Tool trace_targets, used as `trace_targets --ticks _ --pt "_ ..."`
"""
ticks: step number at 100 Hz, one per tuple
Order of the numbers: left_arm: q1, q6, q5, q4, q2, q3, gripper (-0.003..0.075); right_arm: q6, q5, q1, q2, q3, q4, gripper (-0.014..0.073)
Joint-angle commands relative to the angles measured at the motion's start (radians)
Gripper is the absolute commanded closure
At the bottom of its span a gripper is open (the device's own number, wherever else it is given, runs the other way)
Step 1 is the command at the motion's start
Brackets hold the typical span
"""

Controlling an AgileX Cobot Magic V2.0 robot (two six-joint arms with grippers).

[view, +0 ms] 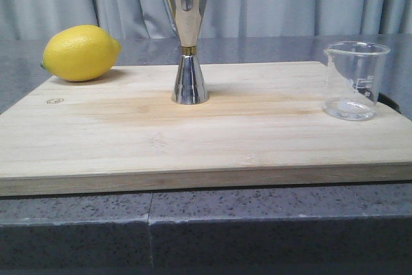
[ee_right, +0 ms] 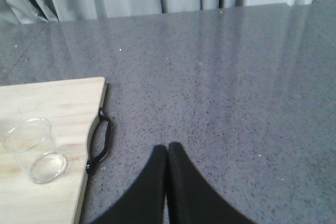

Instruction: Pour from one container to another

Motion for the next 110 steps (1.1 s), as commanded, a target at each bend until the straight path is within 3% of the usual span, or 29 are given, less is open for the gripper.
trace_targets --ticks 1,21,50,96,110 --pt "0.004 -0.004 -0.075 -0.008 -0.026 0.004 0.0739 0.002 -0.223 -0.053 -0.028 0.075 0.005 0.0665" --pt "0.004 -0.004 -0.075 -0.008 -0.026 0.004 0.0739 0.002 -0.556 -0.155 -0.149 0.351 0.088 0.0665" --pt "0.004 -0.004 -0.075 -0.008 -0.026 0.004 0.0739 0.002 -0.771 -0.187 -0.193 0.573 0.160 0.0665" --pt "0.004 -0.004 -0.075 -0.008 -0.026 0.004 0.0739 0.000 -0.734 -0.187 -0.193 0.571 0.114 0.0665" --pt "0.004 -0.004 -0.075 -0.008 -0.026 0.004 0.0739 -0.096 -0.732 -0.187 -0.193 0.571 0.109 0.0665"
